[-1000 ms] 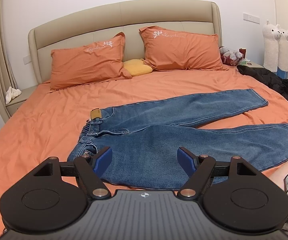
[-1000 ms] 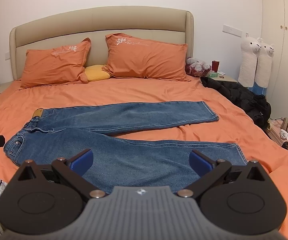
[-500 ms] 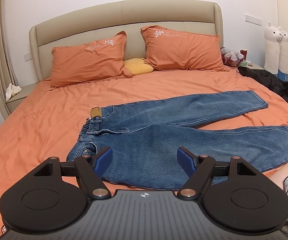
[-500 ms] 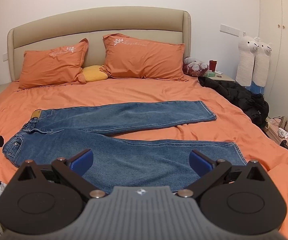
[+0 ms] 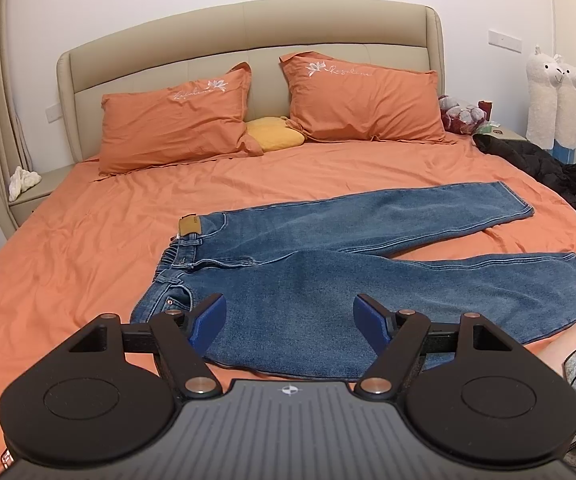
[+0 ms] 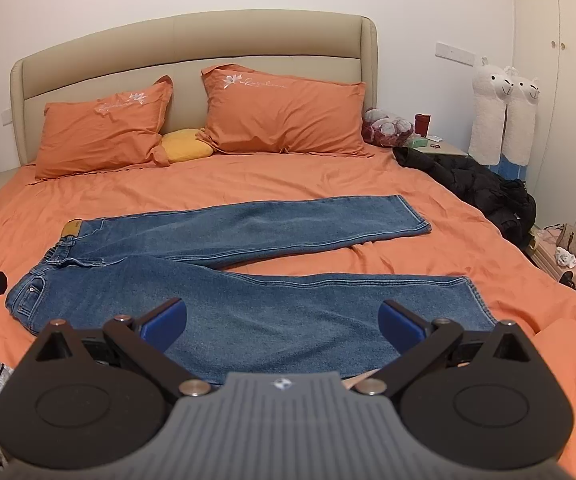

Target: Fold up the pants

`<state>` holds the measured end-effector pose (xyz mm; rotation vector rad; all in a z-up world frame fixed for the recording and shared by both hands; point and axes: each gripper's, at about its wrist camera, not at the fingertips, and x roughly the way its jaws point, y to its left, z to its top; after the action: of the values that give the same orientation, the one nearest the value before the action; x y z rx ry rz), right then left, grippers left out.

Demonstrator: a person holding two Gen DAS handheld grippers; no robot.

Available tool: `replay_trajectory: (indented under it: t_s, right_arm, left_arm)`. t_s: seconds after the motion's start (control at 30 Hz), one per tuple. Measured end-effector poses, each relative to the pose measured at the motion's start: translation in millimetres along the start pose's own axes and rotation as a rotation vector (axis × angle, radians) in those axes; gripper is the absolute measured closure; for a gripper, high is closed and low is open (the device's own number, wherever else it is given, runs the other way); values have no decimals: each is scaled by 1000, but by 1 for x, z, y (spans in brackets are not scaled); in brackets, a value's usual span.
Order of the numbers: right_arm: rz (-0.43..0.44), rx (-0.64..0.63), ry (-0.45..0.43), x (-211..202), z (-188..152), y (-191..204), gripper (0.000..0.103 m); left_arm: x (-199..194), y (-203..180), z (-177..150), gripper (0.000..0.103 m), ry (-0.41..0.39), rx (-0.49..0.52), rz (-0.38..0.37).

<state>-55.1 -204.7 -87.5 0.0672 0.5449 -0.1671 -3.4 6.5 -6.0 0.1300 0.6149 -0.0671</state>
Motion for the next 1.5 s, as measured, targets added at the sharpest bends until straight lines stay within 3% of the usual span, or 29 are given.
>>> replay_trajectory:
  t_s: [1.07,1.17,1.37,1.5]
  right_arm:
    - [-1,22,15,-6,-3,-1,5]
    - [19,18,15,-3,-2,-3,5]
    - [146,30,-55,12,17,-31,5]
    - [153,1,3,52,36,-44,5]
  left_arm:
    - [-6,-2,10,18,-21,5,-4]
    - [-8,5,20,20,-27,46,-6]
    - [0,24,41,23,-44,171,-18]
    - [15,39,55,23,-87,272,-38]
